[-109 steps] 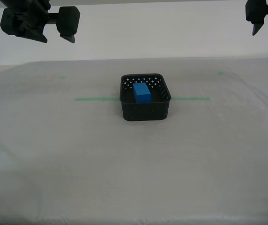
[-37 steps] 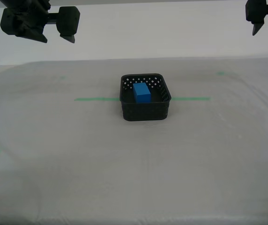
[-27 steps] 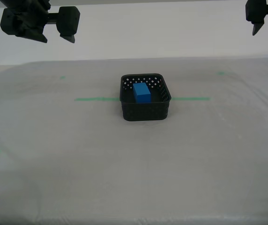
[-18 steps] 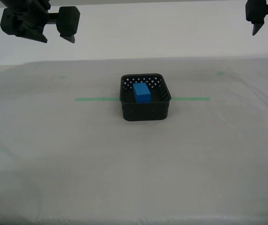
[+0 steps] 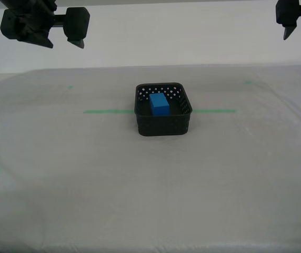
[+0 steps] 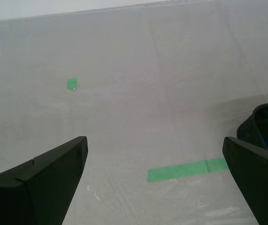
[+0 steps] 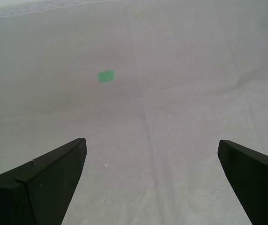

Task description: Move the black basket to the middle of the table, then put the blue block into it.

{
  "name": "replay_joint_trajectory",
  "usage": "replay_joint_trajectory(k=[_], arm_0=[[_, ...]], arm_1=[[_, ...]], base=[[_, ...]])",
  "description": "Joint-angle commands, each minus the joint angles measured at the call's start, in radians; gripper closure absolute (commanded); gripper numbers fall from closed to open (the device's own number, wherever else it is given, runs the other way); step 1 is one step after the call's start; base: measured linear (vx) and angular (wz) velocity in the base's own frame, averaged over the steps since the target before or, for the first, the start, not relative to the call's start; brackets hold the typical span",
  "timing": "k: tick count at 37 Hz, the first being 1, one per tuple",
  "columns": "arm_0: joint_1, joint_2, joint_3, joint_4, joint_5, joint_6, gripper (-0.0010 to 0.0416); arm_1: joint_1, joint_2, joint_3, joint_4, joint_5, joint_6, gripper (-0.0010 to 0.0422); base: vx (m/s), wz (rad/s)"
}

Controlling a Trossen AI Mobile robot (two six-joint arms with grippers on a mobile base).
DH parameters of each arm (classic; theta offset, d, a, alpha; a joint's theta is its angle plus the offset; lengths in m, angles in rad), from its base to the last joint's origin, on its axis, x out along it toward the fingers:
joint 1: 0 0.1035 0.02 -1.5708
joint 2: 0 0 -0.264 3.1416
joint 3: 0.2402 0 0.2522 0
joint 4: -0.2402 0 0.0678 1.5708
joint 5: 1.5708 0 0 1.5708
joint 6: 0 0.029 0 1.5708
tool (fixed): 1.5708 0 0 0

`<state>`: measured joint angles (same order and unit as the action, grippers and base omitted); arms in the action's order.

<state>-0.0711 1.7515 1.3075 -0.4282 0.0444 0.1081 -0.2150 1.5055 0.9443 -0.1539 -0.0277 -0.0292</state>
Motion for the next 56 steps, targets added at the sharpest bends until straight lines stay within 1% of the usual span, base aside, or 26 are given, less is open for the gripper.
replay_joint_trajectory(k=[1, 56], arm_0=[[0.0, -0.001, 0.0, 0.002, 0.001, 0.0, 0.0012], [0.0, -0.001, 0.001, 0.005, 0.001, 0.0, 0.0012]], arm_1=[[0.0, -0.001, 0.001, 0.002, 0.002, 0.003, 0.0016], [0.0, 0.0, 0.001, 0.0, 0.002, 0.003, 0.0016]], base=[[0.0, 0.0], [0.0, 0.0]])
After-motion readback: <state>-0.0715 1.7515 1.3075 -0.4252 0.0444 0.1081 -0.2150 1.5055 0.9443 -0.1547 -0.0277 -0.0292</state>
